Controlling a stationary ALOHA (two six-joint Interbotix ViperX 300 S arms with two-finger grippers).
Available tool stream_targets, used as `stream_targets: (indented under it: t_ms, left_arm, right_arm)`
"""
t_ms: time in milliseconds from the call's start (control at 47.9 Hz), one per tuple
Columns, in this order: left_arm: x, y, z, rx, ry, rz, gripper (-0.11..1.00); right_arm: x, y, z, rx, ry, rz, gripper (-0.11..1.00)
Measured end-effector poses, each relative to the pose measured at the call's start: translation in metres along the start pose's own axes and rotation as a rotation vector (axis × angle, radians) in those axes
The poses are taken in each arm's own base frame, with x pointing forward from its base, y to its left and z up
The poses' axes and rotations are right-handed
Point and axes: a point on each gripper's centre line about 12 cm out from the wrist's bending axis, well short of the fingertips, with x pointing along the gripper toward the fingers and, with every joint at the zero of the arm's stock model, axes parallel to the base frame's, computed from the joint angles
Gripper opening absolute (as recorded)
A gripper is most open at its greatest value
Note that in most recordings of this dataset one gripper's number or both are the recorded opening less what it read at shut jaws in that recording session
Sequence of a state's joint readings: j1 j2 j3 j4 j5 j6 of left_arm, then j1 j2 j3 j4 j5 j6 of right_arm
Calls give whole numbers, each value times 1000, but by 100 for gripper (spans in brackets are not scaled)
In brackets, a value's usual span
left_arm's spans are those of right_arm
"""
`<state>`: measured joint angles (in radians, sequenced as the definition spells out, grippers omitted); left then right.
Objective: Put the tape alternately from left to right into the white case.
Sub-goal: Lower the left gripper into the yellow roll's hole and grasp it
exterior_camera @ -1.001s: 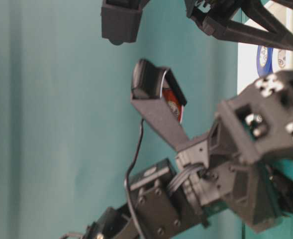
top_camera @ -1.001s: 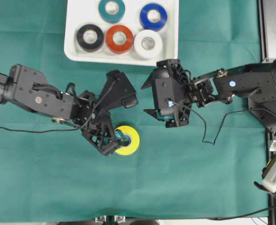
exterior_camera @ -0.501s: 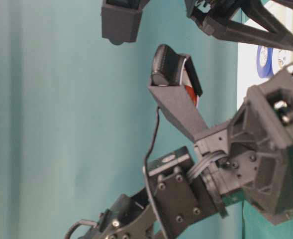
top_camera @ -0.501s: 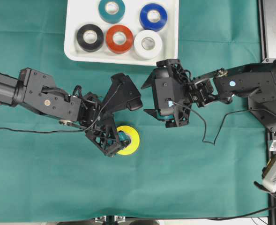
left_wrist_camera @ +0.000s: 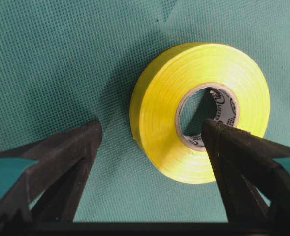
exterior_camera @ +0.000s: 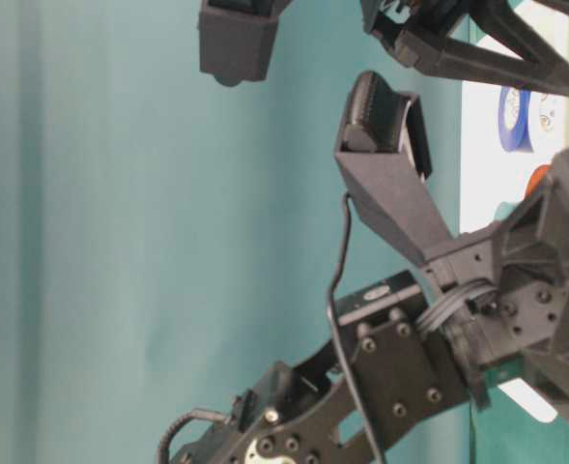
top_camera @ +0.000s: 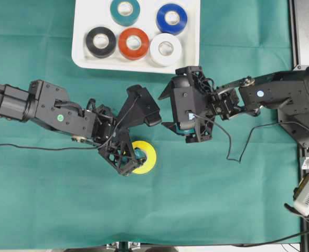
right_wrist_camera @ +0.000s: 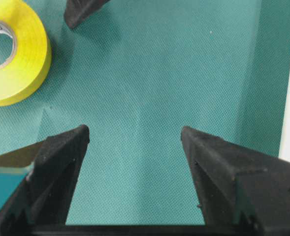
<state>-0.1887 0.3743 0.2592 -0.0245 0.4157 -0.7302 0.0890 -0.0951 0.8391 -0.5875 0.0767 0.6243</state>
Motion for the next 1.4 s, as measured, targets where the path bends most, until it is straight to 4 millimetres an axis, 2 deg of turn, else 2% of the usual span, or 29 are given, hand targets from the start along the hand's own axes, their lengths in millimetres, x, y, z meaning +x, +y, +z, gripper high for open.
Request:
stream_targets:
  t_ms: [104,188,271,396,480,1064,1231,1398]
  left_arm:
    - [1,0,0,0,1,1,52]
    - [1,1,0,0,1,3,46]
    - [1,1,0,1,1,4,34]
    - [2,2,1,-1,1,6,9]
    - [2,2,0,0,5,8,-1]
    - [-3,4,-1,10,11,15,-2]
    - [-16,3,-3,19,28,26,-2]
    - [-41,-3,-3,33,39,28,-2]
  right_arm:
    - [0,0,-1,0,3,0,83]
    - [0,0,0,0,0,1,83]
    - [0,0,-1,1,0,1,83]
    - [0,0,0,2,-1,1,83]
    - [0,0,0,0,-1,1,83]
    - [0,0,0,2,-1,1,83]
    - [0,0,-1,1,0,1,83]
    - [0,0,0,0,0,1,83]
